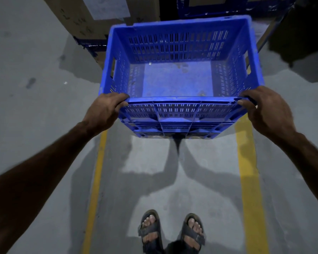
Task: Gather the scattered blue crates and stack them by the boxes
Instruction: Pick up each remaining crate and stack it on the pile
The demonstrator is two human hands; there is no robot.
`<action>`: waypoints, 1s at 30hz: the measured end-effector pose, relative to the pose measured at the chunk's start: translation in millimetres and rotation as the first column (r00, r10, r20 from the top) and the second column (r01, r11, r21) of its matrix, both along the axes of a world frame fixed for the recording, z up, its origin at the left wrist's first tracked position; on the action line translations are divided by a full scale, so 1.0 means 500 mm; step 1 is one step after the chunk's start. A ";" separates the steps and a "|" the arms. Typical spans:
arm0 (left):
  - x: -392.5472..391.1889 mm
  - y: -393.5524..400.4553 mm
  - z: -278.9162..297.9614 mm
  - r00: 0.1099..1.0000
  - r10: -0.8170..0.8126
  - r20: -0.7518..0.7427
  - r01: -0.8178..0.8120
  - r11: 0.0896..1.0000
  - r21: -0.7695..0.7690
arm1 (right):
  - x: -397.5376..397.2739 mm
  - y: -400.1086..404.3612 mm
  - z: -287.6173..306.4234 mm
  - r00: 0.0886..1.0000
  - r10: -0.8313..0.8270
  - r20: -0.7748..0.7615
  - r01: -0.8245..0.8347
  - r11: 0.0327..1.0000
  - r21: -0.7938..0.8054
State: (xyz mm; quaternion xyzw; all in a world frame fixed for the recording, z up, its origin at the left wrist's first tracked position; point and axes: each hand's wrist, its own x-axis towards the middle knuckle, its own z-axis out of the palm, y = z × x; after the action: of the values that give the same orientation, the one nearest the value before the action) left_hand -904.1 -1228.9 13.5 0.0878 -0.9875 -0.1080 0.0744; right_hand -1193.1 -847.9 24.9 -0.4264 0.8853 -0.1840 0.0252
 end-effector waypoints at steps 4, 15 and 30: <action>0.002 0.009 0.000 0.999 0.050 -0.013 -0.050 0.998 0.025 | -0.002 0.000 0.001 1.000 0.008 -0.007 -0.008 1.000 0.008; 0.004 0.022 0.006 0.999 0.040 -0.033 -0.037 0.996 0.082 | -0.025 0.000 0.005 0.996 0.085 -0.008 -0.085 0.996 -0.021; 0.002 0.022 0.003 0.997 0.019 -0.080 -0.016 0.999 0.040 | -0.021 0.005 0.003 0.996 0.083 -0.024 -0.084 0.996 -0.028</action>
State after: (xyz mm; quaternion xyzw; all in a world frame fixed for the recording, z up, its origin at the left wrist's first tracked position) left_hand -903.0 -1217.7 15.1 0.0936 -0.9806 -0.1300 0.1131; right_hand -1203.5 -845.7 26.5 -0.4654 0.8642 -0.1907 0.0166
